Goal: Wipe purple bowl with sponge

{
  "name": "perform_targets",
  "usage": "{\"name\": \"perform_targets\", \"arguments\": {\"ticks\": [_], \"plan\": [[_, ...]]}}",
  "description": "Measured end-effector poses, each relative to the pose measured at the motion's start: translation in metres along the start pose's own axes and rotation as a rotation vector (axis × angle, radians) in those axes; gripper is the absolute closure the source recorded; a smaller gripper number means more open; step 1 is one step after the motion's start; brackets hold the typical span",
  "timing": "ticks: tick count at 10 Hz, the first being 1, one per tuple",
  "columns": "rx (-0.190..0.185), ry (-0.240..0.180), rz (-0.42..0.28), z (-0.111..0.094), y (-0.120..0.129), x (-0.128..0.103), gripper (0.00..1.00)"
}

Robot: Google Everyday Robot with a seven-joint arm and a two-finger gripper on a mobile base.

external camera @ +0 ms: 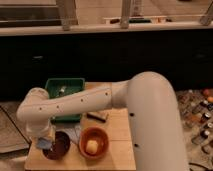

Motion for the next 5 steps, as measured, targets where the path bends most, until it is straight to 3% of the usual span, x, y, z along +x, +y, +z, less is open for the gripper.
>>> {"name": "perform_targets", "arguments": {"ticks": [3, 5], "plan": [[-0.043, -0.055, -0.070, 0.016, -0.001, -0.035, 1.00], [-0.057, -0.083, -0.062, 0.023, 0.023, -0.063, 1.00]]}}
